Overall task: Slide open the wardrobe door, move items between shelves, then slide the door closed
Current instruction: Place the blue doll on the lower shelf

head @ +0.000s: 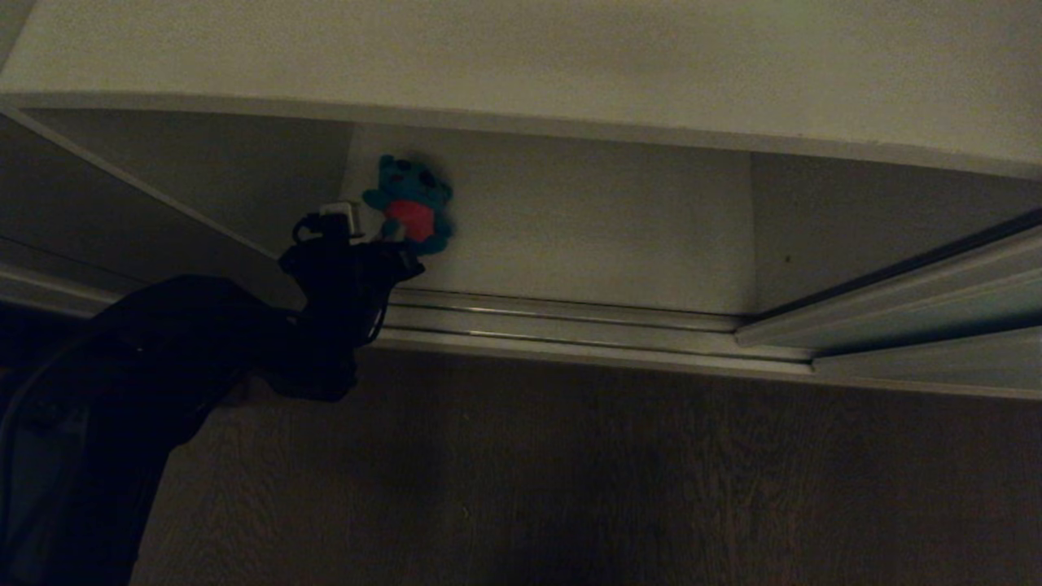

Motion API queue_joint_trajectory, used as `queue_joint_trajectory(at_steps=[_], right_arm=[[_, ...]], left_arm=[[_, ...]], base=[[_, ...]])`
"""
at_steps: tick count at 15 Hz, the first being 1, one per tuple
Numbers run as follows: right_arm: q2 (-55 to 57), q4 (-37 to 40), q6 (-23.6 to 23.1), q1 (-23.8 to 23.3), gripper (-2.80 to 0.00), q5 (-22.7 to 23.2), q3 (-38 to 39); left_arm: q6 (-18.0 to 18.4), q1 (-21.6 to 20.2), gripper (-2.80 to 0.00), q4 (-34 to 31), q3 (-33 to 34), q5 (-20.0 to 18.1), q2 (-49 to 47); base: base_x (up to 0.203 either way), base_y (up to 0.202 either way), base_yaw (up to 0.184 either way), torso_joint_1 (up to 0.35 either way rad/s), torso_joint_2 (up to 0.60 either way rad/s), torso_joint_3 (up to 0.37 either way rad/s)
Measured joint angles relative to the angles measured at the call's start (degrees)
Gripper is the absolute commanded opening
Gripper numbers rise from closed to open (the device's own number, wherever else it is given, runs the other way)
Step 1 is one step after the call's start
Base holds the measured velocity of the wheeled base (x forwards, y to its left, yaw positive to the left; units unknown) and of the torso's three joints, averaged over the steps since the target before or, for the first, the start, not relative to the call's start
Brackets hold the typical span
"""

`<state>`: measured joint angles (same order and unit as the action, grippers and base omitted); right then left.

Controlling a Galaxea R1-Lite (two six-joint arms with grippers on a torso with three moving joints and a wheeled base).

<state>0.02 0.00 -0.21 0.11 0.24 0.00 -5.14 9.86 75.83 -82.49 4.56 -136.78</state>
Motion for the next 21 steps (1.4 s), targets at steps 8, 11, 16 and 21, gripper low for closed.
queue_joint_trajectory(at_steps=[8,11,16,21], right_arm=[[0.0,0.0,-0.01,0.0,-2.8,-0.02,0.0],[0.0,0.0,0.0,0.0,-2.8,-0.02,0.0],[0.0,0.0,-0.01,-0.01,-2.8,0.02,0.0],[0.0,0.0,-0.04,0.02,-2.8,0.0,0.0]], left_arm=[[-0.6,0.16,0.0,-0.39,-0.22,0.82,0.34],[-0.12,0.16,0.0,-0.57,3.36,0.37,3.73],[0.08,0.16,-2.8,-5.67,12.35,-0.62,13.58],[3.16,0.16,-2.8,-23.25,25.29,-4.16,32.1]], base=[[0.0,0.0,0.0,0.0,0.0,0.0],[0.0,0.0,0.0,0.0,0.0,0.0],[0.0,0.0,0.0,0.0,0.0,0.0],[0.0,0.0,0.0,0.0,0.0,0.0]])
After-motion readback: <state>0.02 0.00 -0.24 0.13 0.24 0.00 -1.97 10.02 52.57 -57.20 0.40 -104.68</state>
